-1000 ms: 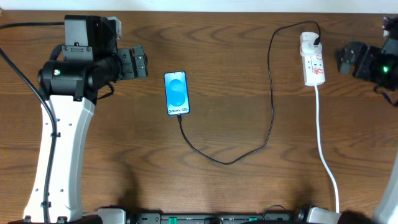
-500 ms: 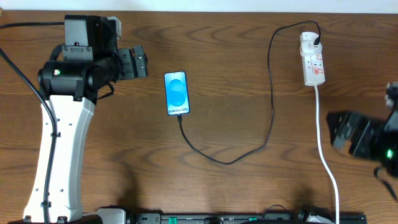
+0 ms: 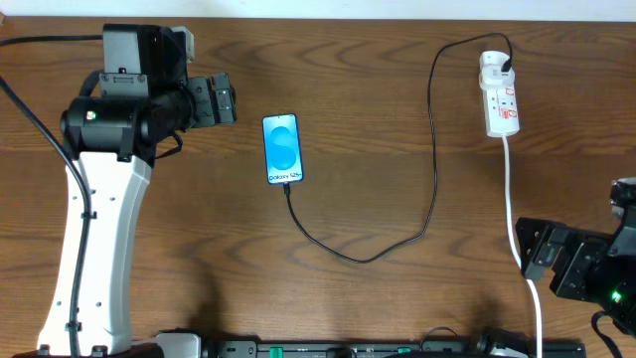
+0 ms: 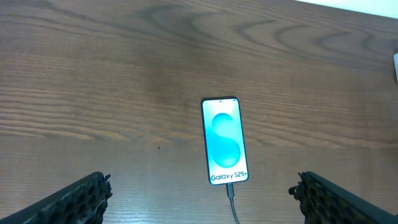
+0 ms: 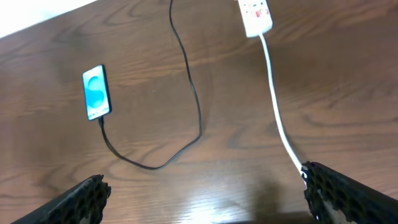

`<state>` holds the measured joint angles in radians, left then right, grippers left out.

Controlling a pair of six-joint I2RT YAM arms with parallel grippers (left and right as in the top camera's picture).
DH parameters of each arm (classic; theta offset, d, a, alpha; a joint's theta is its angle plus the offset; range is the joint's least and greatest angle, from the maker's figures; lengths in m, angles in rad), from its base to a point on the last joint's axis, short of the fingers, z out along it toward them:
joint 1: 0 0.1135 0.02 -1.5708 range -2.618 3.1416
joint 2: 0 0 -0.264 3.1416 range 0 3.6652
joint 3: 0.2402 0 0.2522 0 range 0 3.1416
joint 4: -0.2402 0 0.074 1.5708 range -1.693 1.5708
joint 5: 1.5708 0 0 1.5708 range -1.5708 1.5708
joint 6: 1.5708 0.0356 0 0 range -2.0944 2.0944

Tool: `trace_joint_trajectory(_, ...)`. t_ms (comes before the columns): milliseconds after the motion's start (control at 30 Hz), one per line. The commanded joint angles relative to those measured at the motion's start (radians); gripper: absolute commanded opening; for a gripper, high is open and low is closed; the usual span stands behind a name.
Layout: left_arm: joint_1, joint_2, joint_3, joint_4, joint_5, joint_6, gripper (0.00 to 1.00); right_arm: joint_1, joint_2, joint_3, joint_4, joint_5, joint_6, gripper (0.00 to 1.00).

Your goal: Plug charger to phone and switch on socket

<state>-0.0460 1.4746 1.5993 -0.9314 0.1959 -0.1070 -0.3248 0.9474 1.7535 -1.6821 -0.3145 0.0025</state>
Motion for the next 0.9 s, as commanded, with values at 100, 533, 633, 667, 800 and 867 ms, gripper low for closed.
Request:
trace_joint_trajectory(100,0.002,-0.010,0.008,0.000,-0.010,0.002,0.98,0.003,-0.001,0.005,0.002,-0.022,-0.141,0.99)
trace_joint_trajectory(533,0.002,-0.010,0.008,0.000,-0.010,0.002,0.98,0.182,-0.171,-0.313,0.534,0.050,-0.154,0.99)
trace_joint_trajectory(633,0.002,-0.010,0.008,0.000,-0.010,0.002,0.98,0.233,-0.259,-0.491,0.734,0.075,-0.154,0.99)
trace_joint_trajectory(667,0.002,-0.010,0.008,0.000,-0.010,0.002,0.98,0.245,-0.289,-0.552,0.797,0.078,-0.154,0.99)
trace_joint_trajectory(800,0.002,-0.010,0.008,0.000,-0.010,0.002,0.98,0.266,-0.418,-0.799,1.026,0.089,-0.154,0.99)
trace_joint_trajectory(867,0.002,-0.010,0.008,0.000,-0.010,0.002,0.98,0.267,-0.484,-0.918,1.117,0.092,-0.154,0.99)
